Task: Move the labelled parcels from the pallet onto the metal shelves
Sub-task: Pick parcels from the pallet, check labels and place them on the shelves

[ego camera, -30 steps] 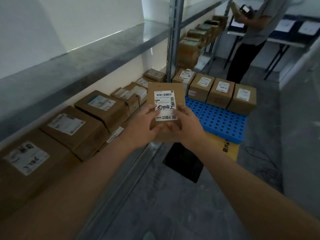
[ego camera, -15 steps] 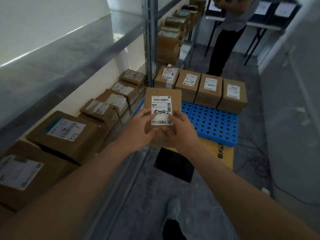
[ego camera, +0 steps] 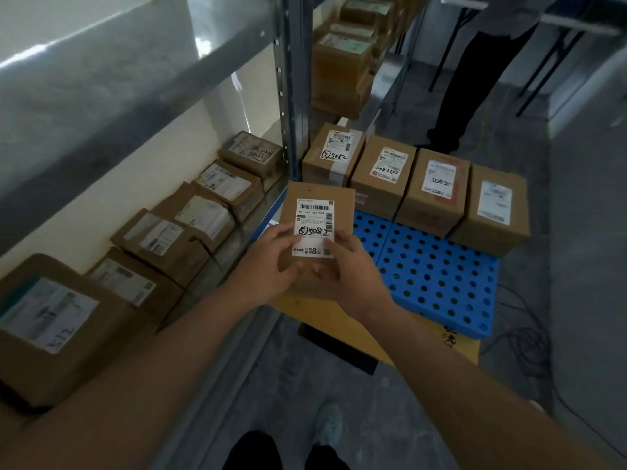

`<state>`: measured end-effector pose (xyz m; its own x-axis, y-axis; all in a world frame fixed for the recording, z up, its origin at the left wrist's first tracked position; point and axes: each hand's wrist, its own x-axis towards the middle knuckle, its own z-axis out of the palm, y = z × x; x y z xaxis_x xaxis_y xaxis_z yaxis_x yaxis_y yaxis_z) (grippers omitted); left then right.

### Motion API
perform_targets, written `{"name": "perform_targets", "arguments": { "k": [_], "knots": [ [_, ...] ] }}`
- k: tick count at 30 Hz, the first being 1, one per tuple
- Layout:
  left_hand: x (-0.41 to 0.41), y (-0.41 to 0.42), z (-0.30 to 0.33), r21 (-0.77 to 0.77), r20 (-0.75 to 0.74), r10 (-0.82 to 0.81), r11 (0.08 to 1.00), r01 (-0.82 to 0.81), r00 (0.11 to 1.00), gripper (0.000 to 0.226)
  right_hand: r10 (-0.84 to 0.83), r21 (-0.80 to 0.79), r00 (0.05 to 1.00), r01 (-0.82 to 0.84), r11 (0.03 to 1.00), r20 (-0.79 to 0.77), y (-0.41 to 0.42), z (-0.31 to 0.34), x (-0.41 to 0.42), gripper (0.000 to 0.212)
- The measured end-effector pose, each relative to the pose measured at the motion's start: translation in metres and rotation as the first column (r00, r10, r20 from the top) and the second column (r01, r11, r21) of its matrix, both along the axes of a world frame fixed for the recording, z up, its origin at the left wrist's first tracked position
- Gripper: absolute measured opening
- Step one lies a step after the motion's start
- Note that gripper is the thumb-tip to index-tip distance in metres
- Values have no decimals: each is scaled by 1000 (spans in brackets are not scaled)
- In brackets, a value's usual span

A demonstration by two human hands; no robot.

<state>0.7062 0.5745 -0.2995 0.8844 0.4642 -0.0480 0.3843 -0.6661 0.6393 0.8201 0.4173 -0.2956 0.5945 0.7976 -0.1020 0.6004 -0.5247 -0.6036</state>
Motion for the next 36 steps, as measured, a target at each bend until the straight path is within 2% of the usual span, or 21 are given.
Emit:
{"name": "perform_targets", "arguments": {
  "k": [20, 27, 36],
  "knots": [
    [72, 108, -96, -153, 7, -55, 987, 56, 998, 53, -114, -14, 992, 113, 993, -62, 102, -94, 61, 51],
    [86, 125, -110, -224, 50, -70, 971, 79, 996, 53, -145, -10, 988, 144, 989, -58, 114, -102, 70, 53],
    [91, 135, -113, -207, 76, -115, 970, 128, 990, 57, -142, -19, 990, 142, 990, 19, 112, -105, 74, 56]
  ]
}}
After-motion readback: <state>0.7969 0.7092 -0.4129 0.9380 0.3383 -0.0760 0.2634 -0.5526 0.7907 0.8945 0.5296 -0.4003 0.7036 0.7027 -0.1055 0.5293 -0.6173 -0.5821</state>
